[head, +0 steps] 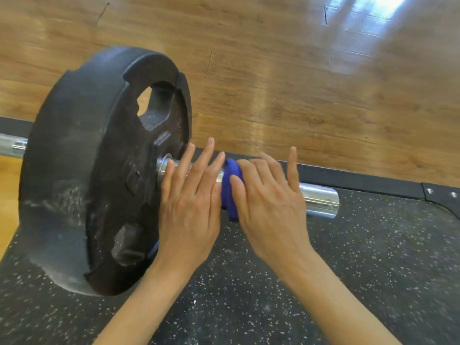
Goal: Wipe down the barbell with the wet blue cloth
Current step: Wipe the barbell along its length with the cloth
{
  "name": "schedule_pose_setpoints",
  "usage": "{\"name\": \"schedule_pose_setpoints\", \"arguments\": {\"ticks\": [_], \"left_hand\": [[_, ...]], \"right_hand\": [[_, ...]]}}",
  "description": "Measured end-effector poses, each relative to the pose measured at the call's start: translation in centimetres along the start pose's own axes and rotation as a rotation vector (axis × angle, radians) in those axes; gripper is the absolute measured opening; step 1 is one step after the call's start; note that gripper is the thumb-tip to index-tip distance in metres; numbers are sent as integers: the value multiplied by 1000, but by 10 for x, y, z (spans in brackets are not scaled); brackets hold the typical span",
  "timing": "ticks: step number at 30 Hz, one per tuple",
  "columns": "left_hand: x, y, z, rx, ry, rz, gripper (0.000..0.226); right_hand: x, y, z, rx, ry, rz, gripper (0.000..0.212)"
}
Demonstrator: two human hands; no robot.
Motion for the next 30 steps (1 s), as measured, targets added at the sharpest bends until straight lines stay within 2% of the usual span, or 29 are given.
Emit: {"name": "schedule_pose_setpoints", "arguments": {"ticks": [3,5,9,12,14,16,18,20,23,24,26,28,30], "left_hand": [[5,-1,-15,1,-20,-24,48],[7,0,-25,15,-29,-27,48],[13,2,-45,5,-61,-34,49],[19,2,-58,14,-71,-48,50],[20,3,-67,34,-77,-61,50],[22,4,-75,38,-81,-68,50],[25,3,-83,26,-102,-69,51],[28,2,-91,19,-122,-77,52],[30,2,-101,19,-141,-94,54],[31,2,-104,20,-152,-108,55],[33,1,-109,28,-174,-139,57],[37,1,-114,9,-198,-130,58],[43,2,-117,6,-209,-132,58]], "right_hand": [[13,16,-30,-82,8,-21,44],[11,5,-36,-149,18,52,43],[10,-6,-51,-60,-23,60,41],[22,3,-66,-122,-22,21,42],[16,-13,-56,-172,-87,25,47],[6,-32,-43,-102,-182,-8,50],[6,-30,-44,-51,-195,6,47],[12,-16,-58,-91,-222,-20,52],[10,-31,-57,-58,-403,-64,65],[3,-40,-52,-38,-511,-80,59],[-5,-52,-43,11,-677,-97,32],[1,-44,-45,25,-740,-126,18],[8,-29,-54,-28,-729,-188,15]]}}
Point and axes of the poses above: each hand's wrist, its own z-axis towards the middle knuckle, its own x-axis out of the back of the hand, y = z × x, the point moved 6 cm from there along z, towards the middle knuckle, and after that the axes turned 10 degrees about z, right-handed, at the moved point
